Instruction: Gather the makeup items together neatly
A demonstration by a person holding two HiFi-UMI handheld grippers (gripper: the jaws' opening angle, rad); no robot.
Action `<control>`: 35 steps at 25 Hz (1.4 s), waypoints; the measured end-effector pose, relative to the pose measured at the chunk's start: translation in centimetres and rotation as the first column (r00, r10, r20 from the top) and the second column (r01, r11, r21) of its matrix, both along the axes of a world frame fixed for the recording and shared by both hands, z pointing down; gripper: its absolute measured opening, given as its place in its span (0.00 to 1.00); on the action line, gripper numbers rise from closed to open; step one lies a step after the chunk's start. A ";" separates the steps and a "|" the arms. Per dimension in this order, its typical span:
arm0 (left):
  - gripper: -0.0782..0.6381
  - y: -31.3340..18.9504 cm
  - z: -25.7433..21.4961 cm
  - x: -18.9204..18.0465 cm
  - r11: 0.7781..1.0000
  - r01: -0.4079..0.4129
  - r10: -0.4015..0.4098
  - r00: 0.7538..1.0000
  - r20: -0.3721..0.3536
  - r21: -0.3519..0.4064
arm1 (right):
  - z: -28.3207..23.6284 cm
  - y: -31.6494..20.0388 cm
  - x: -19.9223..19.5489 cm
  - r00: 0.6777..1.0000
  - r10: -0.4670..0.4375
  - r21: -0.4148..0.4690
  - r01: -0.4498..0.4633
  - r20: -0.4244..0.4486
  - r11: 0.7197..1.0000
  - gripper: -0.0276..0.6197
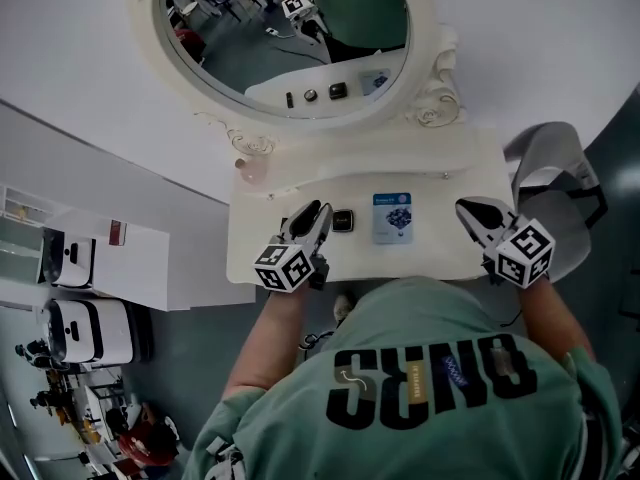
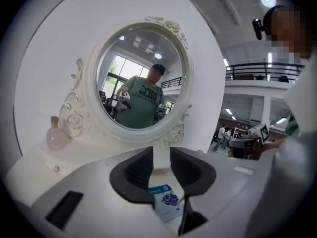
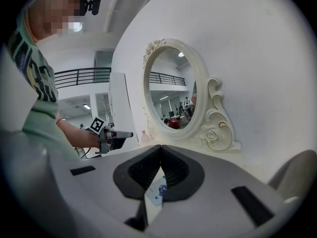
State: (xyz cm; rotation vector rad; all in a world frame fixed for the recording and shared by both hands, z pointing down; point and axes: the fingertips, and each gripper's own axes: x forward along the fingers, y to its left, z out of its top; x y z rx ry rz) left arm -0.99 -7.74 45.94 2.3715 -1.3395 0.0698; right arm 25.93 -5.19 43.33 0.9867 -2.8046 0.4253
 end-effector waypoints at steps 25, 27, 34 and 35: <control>0.12 0.6 -1.2 -14.9 0.984 -0.098 0.107 0.993 -0.050 0.147 | 2.4 -2.7 -14.4 0.979 0.172 -0.021 -0.175 -0.105 0.984 0.03; 0.12 0.7 -1.4 -14.9 0.986 -0.080 0.090 0.994 -0.056 0.149 | 2.5 -2.7 -14.2 0.980 0.166 -0.022 -0.170 -0.112 0.985 0.03; 0.12 1.5 -1.5 -14.8 0.987 -0.064 0.072 0.996 -0.044 0.147 | 2.8 -2.8 -14.1 0.982 0.140 -0.025 -0.144 -0.126 0.989 0.03; 0.12 1.5 -1.6 -14.9 0.987 -0.064 0.071 0.996 -0.044 0.148 | 2.7 -2.8 -14.2 0.982 0.138 -0.025 -0.142 -0.126 0.990 0.03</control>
